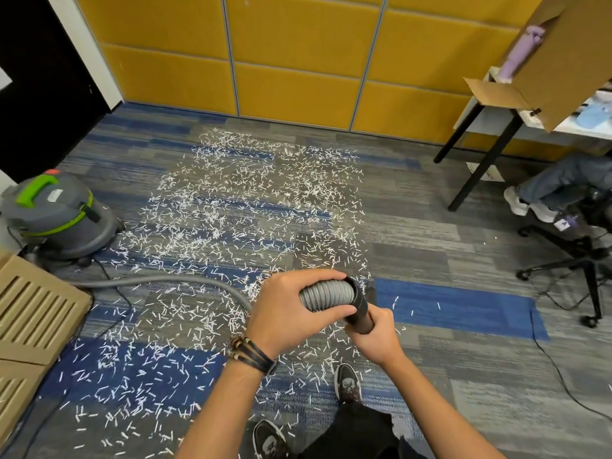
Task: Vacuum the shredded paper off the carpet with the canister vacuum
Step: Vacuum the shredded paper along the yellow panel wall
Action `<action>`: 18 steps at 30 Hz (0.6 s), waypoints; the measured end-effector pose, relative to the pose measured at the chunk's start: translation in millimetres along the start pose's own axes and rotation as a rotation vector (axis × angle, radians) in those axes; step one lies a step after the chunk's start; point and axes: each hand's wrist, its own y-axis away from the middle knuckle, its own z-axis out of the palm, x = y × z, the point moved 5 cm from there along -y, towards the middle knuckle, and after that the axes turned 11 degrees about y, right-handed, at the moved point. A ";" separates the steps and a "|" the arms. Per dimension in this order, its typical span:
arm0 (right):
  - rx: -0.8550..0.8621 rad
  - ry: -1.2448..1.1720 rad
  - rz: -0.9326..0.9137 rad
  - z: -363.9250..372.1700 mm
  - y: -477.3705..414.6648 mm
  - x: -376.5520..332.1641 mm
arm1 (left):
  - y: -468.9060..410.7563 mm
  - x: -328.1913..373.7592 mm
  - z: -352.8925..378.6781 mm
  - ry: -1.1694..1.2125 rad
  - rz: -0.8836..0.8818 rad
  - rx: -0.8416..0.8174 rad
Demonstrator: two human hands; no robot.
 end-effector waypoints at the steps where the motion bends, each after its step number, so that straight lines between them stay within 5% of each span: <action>1: 0.001 -0.009 -0.005 -1.6 3.8 -3.3 | 1.6 1.4 -2.3 0.013 0.012 -0.008; 7: 0.010 0.093 -0.017 -6.0 1.4 -15.5 | 4.5 0.2 -26.8 0.058 -0.004 0.078; 18: -0.036 0.125 0.019 -3.3 27.3 9.1 | 13.0 -26.5 -3.6 0.087 -0.126 -0.071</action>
